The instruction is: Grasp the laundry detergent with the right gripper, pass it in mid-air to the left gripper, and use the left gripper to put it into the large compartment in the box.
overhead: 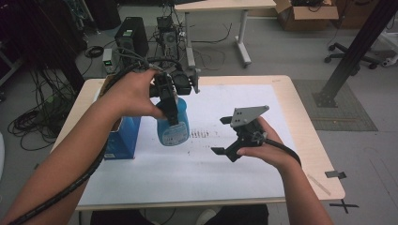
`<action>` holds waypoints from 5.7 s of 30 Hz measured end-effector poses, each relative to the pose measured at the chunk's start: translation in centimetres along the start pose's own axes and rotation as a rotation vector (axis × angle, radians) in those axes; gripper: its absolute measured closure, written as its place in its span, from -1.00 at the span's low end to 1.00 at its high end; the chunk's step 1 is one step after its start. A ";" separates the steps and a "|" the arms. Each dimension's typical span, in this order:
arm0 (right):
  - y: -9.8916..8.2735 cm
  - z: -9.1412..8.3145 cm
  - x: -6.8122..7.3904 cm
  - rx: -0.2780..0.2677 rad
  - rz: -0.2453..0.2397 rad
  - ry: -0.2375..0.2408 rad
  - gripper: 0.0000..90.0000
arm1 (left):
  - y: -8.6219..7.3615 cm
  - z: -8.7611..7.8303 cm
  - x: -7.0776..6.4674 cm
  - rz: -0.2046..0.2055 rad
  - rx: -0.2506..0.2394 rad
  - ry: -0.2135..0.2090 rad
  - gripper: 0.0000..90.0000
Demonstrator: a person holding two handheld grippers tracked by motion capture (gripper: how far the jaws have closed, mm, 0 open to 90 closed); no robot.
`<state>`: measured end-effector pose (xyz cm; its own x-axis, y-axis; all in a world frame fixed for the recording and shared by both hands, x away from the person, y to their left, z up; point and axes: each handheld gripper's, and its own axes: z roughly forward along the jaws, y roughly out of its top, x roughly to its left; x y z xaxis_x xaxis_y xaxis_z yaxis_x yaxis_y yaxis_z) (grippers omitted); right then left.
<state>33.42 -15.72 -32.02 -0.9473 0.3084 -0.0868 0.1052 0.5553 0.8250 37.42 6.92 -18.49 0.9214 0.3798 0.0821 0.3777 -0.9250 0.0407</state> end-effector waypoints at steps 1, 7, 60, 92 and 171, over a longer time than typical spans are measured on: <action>-0.1 -0.3 -0.2 0.014 0.003 -0.007 -0.99 | -0.1 -0.2 0.2 -0.027 -0.001 0.001 -0.14; -0.8 -1.5 -1.3 0.100 0.010 -0.039 -0.98 | -0.7 -1.7 1.5 -0.178 -0.008 0.024 -0.14; -1.8 -6.4 -4.1 0.324 0.008 -0.099 -0.96 | -15.3 -8.7 12.1 -1.171 -0.012 0.081 -0.14; -2.7 -6.2 -3.8 0.315 0.025 -0.101 -0.96 | -15.9 0.7 12.6 -1.134 0.017 0.017 -0.14; -3.9 -7.0 -3.8 0.288 0.048 -0.126 -0.96 | -15.9 11.0 12.3 -1.109 0.077 0.035 -0.31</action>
<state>34.53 -24.43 -31.01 -0.8962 0.4226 -0.1349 0.2472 0.7282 0.6392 43.75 26.27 -29.06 0.0675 0.9955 0.0665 0.9964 -0.0707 0.0474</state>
